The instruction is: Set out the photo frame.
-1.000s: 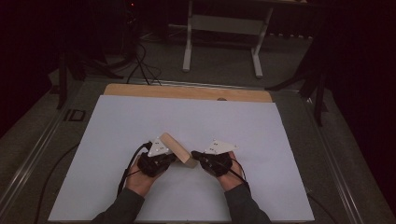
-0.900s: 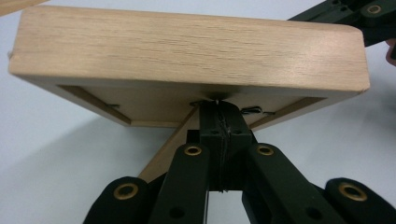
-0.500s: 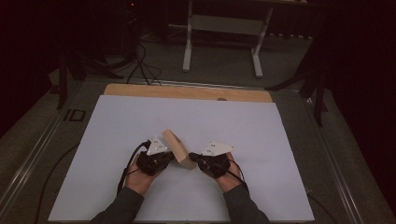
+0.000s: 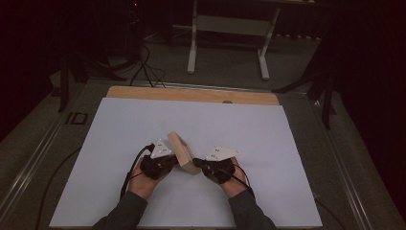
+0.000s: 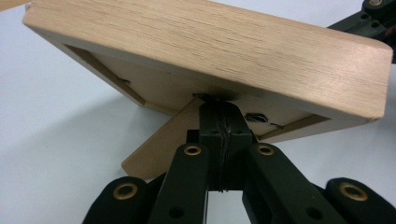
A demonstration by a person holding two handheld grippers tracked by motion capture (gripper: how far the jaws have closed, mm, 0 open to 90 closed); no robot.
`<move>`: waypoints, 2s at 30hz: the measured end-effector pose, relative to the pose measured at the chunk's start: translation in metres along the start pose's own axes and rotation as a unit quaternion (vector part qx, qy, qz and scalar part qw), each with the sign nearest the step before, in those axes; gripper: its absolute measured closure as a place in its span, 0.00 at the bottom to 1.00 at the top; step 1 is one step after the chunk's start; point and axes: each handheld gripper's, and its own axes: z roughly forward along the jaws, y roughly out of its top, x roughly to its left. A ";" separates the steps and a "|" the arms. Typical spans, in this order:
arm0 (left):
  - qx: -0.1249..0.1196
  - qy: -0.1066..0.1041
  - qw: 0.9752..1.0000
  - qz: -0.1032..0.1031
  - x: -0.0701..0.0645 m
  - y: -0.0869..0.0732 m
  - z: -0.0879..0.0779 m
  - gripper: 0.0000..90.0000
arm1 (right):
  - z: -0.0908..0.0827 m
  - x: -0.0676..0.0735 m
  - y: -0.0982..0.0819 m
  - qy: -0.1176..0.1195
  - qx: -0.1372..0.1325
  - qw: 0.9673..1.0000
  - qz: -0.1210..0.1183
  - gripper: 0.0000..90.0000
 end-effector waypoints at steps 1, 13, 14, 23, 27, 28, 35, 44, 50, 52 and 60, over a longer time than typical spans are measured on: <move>0.000 0.000 1.000 0.000 0.000 0.000 0.000 0.99 | 0.000 0.000 0.000 0.001 0.001 1.000 0.000 1.00; -0.001 0.003 1.000 -0.009 0.004 -0.001 0.001 0.98 | 0.004 0.003 -0.002 0.009 0.008 1.000 -0.003 1.00; -0.001 0.003 1.000 -0.009 0.004 -0.001 0.001 0.98 | 0.004 0.003 -0.002 0.009 0.008 1.000 -0.003 1.00; -0.005 0.003 1.000 -0.016 0.008 -0.002 0.002 0.98 | 0.008 0.007 -0.004 0.012 0.011 1.000 -0.003 1.00; -0.007 0.004 1.000 -0.019 0.009 -0.002 0.002 0.98 | 0.009 0.008 -0.004 0.012 0.012 1.000 -0.002 1.00; -0.007 0.004 1.000 -0.019 0.009 -0.003 0.002 0.98 | 0.010 0.008 -0.004 0.012 0.012 1.000 -0.003 1.00; -0.008 0.007 1.000 -0.023 0.012 -0.003 0.002 0.98 | 0.012 0.012 -0.005 0.015 0.016 1.000 -0.005 1.00; -0.011 0.012 1.000 -0.022 0.014 -0.005 0.001 0.91 | 0.014 0.012 -0.006 0.010 0.020 1.000 -0.010 0.96; -0.010 0.017 1.000 -0.022 0.016 -0.005 0.000 0.87 | 0.014 0.011 -0.006 0.008 0.021 1.000 -0.009 0.91; -0.010 0.026 0.999 -0.026 0.018 -0.005 -0.003 0.84 | 0.013 0.010 -0.006 0.006 0.020 1.000 -0.008 0.87; -0.020 0.032 0.998 -0.043 0.023 -0.005 -0.013 0.71 | 0.012 0.008 -0.006 0.004 0.017 1.000 -0.002 0.76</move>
